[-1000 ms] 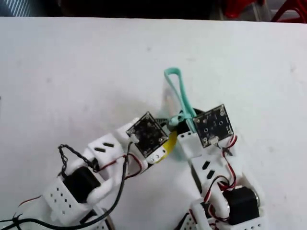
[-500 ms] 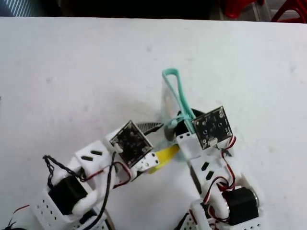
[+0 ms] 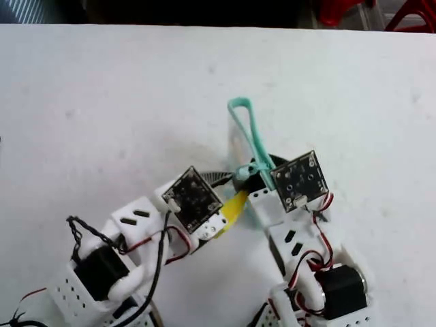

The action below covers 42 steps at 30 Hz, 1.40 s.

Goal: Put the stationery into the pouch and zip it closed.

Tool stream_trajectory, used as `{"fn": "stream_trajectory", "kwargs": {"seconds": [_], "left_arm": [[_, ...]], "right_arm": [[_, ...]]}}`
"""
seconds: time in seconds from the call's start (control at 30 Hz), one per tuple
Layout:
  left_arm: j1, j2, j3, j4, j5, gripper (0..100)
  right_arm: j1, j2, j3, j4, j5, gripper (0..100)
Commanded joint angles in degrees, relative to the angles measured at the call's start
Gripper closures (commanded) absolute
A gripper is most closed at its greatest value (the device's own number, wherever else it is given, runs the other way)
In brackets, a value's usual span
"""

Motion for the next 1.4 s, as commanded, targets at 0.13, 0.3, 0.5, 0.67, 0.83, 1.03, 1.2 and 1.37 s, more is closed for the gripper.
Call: {"fn": "stream_trajectory", "kwargs": {"seconds": [0.13, 0.3, 0.5, 0.67, 0.83, 1.03, 1.2, 1.37], "left_arm": [[-0.04, 0.13, -3.69, -2.46, -0.62, 95], [-0.04, 0.13, -3.69, -2.46, -0.62, 95], [-0.22, 0.13, -3.69, -3.08, -0.26, 96], [-5.05, 0.13, -3.69, -6.07, 1.23, 98], [-8.40, 0.31, -5.63, -5.63, 3.87, 98], [-8.48, 0.40, -11.43, -2.73, 3.87, 98], [-9.54, 0.40, -11.60, -2.46, 3.96, 98], [-15.16, 0.48, -11.43, -3.78, 3.96, 98]], "right_arm": [[-0.66, 1.19, 0.00, 0.22, 0.35, 98.0], [-0.84, 1.36, 0.00, 0.31, 0.35, 98.0], [-0.84, 1.27, 0.09, 0.31, 0.35, 98.0], [-1.01, 1.10, -0.09, 1.27, 0.35, 98.0], [-4.88, 1.63, -4.84, 4.53, 0.79, 98.1], [-7.96, 1.71, -7.03, 5.85, 2.73, 98.1], [-7.78, 1.71, -6.95, 7.60, 3.16, 98.1], [-7.78, 1.63, -6.86, 8.22, 4.40, 98.1]]}}
